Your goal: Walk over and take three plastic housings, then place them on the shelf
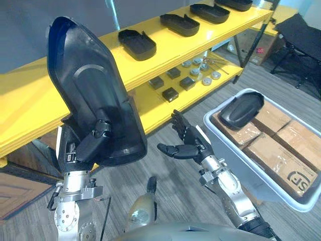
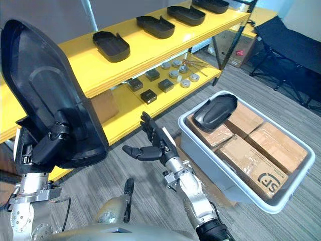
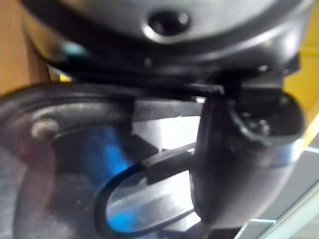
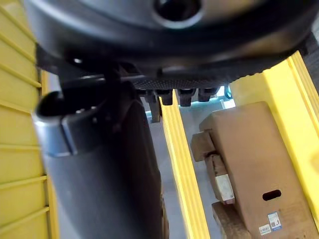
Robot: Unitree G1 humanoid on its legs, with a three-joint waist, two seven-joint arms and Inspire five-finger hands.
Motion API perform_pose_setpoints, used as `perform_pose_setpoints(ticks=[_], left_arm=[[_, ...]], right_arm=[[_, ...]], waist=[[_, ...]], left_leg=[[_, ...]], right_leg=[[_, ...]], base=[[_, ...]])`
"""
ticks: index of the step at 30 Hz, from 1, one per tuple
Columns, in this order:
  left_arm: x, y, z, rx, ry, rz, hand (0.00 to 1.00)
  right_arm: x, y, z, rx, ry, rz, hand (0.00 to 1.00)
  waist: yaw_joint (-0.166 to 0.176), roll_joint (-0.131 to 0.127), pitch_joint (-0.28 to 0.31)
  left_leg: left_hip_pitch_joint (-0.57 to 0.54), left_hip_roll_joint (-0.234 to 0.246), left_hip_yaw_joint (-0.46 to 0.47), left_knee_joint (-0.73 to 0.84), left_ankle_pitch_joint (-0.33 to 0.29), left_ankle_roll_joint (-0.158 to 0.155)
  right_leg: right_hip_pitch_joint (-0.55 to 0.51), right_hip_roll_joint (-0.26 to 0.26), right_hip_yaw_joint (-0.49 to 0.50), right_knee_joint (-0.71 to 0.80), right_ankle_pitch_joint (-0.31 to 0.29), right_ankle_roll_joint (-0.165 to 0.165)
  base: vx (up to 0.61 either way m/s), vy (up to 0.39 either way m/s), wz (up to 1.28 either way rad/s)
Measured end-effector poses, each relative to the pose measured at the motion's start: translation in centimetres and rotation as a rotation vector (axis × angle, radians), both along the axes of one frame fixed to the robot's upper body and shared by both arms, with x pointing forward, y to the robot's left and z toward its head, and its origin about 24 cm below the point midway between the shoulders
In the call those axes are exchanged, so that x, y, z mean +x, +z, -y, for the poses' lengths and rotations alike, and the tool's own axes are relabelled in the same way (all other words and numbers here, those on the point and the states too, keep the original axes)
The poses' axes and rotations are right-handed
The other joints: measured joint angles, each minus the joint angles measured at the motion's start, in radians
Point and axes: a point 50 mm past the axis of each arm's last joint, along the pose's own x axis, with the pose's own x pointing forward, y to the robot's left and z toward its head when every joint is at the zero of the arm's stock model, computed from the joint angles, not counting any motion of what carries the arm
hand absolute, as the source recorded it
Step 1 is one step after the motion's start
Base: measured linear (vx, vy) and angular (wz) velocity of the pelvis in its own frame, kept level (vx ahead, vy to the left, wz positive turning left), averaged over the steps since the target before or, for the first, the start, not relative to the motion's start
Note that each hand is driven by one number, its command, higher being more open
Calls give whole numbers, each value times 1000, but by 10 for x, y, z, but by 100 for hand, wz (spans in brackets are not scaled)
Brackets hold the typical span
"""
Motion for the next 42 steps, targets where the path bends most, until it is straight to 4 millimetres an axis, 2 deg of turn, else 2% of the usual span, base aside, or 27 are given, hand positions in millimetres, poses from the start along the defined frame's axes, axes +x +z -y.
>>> perform_pose_setpoints(ticks=[2,3,4,5,7,8,9,10,11,12,13,14,15,17,18,20,22,24,25,28,29,30,31,32,36,40,42], left_arm=[[-2,3,-7,30,11,11,0],[-4,3,-12,44,30,10,0],[-3,2,-13,32,49,8,0],[-3,1,-14,20,65,5,0],[-3,2,-17,26,93,4,0],[-2,3,-20,19,114,8,0],[-1,4,-21,0,140,12,0],[0,4,-21,-5,145,16,0],[6,8,-20,-11,143,41,0],[14,14,-18,-17,133,79,0],[21,17,-17,-23,127,102,0],[29,19,-17,-26,123,117,0],[32,19,-18,-25,124,113,0],[36,16,-20,-26,132,95,0],[35,11,-20,-32,134,75,0],[33,5,-16,-45,119,45,0],[27,-1,-17,-45,126,14,0],[21,-7,-17,-59,144,-13,0],[20,-9,-16,-72,149,-21,0],[25,-10,-6,-91,111,-19,0],[27,-10,-2,-92,92,-18,0],[30,-10,7,-89,54,-19,0],[32,-10,11,-86,33,-19,0],[34,-8,15,-70,8,-14,0],[42,0,17,3,-44,7,0],[43,3,15,71,-102,-4,0],[44,5,15,103,-136,-1,0]], right_arm=[[1,2,-1,19,-29,6,100],[2,2,-2,29,-44,5,100],[3,4,1,28,-58,17,100],[4,7,4,37,-77,41,100],[12,17,5,44,-85,93,100],[17,24,5,51,-86,128,100],[25,34,6,51,-84,179,100],[28,40,7,47,-88,209,100],[32,52,13,20,-123,295,100],[34,66,21,25,-174,379,100],[35,77,28,42,-214,436,100],[35,91,36,65,-257,503,100],[34,96,40,73,-282,531,100],[30,109,49,87,-331,593,100],[28,116,56,83,-349,629,100],[27,122,68,50,-380,653,100],[27,120,80,35,-410,628,100],[28,116,81,41,-404,602,100],[27,114,82,46,-397,596,100],[27,114,83,45,-379,598,100],[26,113,84,42,-382,596,100],[24,111,87,39,-396,589,100],[23,110,88,42,-406,584,100],[23,107,87,62,-417,573,100],[23,101,83,88,-435,551,100],[17,88,79,116,-464,494,100],[13,80,75,112,-455,460,100]], waist=[[7,-45,10],[23,-67,13],[19,-62,11],[23,-60,2],[20,-60,-1],[14,-58,0],[4,-40,9],[-3,-26,11],[-15,0,11],[-31,19,11],[-38,30,13],[-60,39,15],[-69,38,15],[-88,10,3],[-87,-15,-10],[-92,-12,-14],[-81,23,-23],[-77,29,-27],[-72,34,-25],[-84,31,-24],[-86,32,-24],[-91,55,-39],[-98,54,-38],[-110,40,-36],[-118,3,-27],[-117,-3,-30],[-132,-7,-35]], left_leg=[[-46,-24,47,132,-74,33],[-60,-37,71,223,-162,34],[-69,-44,61,266,-192,30],[-63,-50,49,268,-201,38],[-24,-56,27,217,-207,51],[-2,-59,6,194,-214,66],[40,-57,-16,170,-217,67],[59,-54,-34,161,-219,66],[81,-47,-66,148,-223,64],[87,-44,-106,139,-227,65],[89,-43,-137,129,-229,66],[90,-43,-168,121,-230,65],[92,-44,-181,120,-230,64],[95,-68,-221,123,-238,50],[94,-91,-237,123,-246,37],[80,-62,-180,190,-268,21],[65,23,-67,329,-346,7],[56,64,-1,390,-351,9],[44,97,84,435,-352,11],[14,147,238,433,-383,10],[14,153,243,394,-372,-2],[31,165,250,293,-272,-16],[44,152,258,273,-243,-24],[62,114,264,247,-234,-8],[146,38,304,177,-251,19],[232,2,352,48,-214,22],[239,-5,384,-3,-191,21]], right_leg=[[19,-22,20,-4,-22,1],[50,-27,36,10,-14,-9],[32,-54,71,102,3,-37],[-44,-97,156,245,70,-55],[-134,-141,222,424,136,-84],[-178,-142,240,479,79,-99],[-225,-114,253,496,12,-142],[-245,-90,256,481,-9,-171],[-297,-32,291,425,-34,-213],[-367,23,366,363,-36,-220],[-413,57,435,310,-25,-206],[-438,94,505,206,7,-156],[-437,103,534,152,21,-133],[-416,115,616,55,30,-116],[-398,118,640,35,40,-105],[-360,106,569,37,62,-132],[-273,136,470,31,88,-142],[-218,156,433,-9,85,-145],[-164,169,401,-50,91,-152],[-76,164,329,-131,127,-127],[-69,160,326,-135,127,-125],[-61,153,320,-134,129,-119],[-54,141,318,-132,129,-110],[-55,104,307,-121,141,-90],[-35,35,304,-104,166,-50],[-55,3,312,-68,172,-44],[-87,0,318,-72,174,-43]], base=[[93,43,50],[143,25,29],[216,106,42],[140,133,39],[210,147,25],[226,65,17],[131,9,12],[135,42,23],[108,38,54],[118,13,80],[116,-56,117],[101,-97,113],[107,-186,141],[110,-270,128],[200,-393,150],[204,-339,143],[157,-209,105],[150,-143,67],[350,-143,71],[298,-61,59],[323,57,52],[210,121,28],[249,191,23],[222,213,16],[176,169,-8],[43,57,-28],[-35,0,-44]])
